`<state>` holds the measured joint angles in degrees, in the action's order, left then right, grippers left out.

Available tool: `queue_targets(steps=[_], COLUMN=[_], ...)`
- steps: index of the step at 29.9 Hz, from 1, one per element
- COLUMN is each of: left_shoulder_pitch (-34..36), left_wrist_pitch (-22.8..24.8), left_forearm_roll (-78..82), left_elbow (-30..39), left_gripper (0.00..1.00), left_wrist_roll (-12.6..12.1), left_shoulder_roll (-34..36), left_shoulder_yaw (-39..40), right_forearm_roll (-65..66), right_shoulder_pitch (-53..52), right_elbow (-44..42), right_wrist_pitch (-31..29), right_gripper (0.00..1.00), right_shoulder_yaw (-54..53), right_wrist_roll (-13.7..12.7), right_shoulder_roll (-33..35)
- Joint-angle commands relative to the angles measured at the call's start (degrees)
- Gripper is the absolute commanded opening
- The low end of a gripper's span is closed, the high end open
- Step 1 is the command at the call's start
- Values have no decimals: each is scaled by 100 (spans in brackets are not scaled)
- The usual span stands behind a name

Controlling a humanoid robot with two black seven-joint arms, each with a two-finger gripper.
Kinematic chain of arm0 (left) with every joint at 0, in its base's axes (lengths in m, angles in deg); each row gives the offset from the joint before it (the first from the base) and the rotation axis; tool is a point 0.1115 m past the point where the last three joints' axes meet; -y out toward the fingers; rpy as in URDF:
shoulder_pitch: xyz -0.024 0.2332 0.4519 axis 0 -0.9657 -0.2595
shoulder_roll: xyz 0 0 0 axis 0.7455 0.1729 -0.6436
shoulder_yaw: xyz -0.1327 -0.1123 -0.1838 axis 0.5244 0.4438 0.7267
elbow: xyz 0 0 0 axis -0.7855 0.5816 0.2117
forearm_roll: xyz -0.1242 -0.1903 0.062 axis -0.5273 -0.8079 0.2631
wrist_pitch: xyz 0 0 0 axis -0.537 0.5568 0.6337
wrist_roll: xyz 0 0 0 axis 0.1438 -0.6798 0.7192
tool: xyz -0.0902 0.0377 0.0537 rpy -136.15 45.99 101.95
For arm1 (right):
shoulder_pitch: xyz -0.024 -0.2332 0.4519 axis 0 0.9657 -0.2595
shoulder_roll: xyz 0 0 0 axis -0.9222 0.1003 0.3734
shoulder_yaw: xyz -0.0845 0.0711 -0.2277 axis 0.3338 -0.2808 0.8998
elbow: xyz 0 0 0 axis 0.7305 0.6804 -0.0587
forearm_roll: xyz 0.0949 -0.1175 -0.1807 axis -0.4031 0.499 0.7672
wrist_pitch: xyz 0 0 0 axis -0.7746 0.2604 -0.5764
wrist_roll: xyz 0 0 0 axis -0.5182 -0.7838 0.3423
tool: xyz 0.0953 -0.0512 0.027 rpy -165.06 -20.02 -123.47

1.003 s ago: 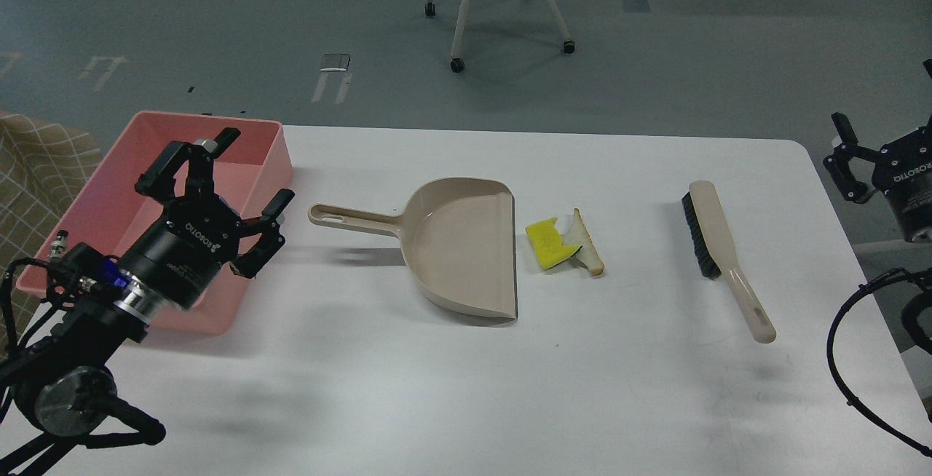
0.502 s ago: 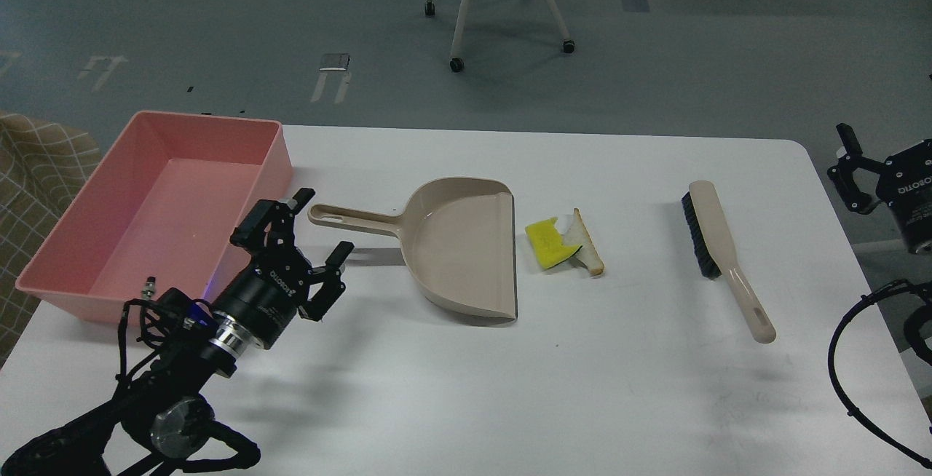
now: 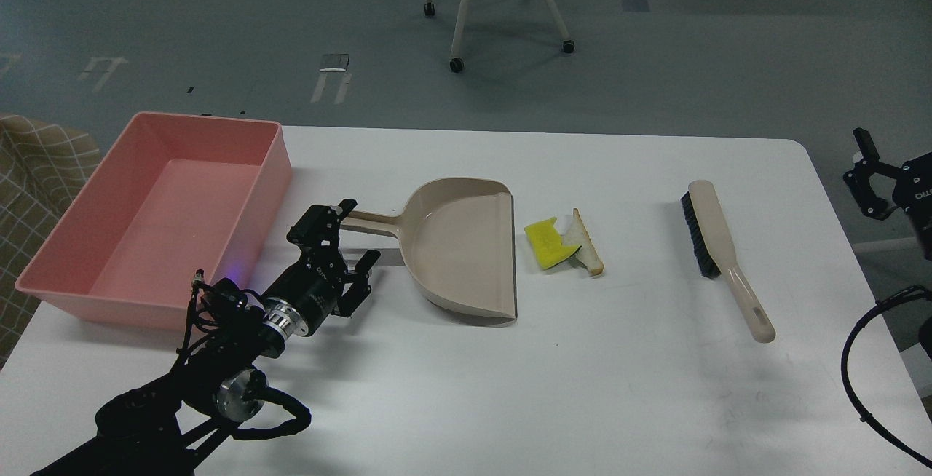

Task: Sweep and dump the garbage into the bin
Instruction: 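Move the left gripper to the beige dustpan handle and grasp it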

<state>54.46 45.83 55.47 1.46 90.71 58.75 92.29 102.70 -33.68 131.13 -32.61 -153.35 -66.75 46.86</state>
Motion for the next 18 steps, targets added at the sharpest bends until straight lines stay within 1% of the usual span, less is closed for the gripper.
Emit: queue_targets(steps=[1,5,8,12,18], left_shoulder_pitch=[131,289,412,465,491], left_wrist_pitch=[-108,-205,-222,-222,-222], left_forearm_roll=[-2,-2,-2,-2,-2], left_elbow=[-7,-16,-68,-183,-183], left_gripper=[98,97,97,95,83], left_wrist_roll=[-5,-23,-14,4,30], left_shoulder_roll=[28,46,46,28,37], left_shoulder_yaw=[-9,-52,-307,-396,-396], right_forearm_roll=[0,0,0,0,0], right_shoulder_pitch=[29,29,29,29,29], right_elbow=[5,14,5,5,5], right_wrist_pitch=[0,0,0,0,0], right_gripper=[100,100,100,100,100], right_shoulder_yaw=[-10,-10,-19,-10,-10], right_wrist_roll=[0,0,0,0,-9], right_shoulder_roll=[-3,-11,-11,-3,-38])
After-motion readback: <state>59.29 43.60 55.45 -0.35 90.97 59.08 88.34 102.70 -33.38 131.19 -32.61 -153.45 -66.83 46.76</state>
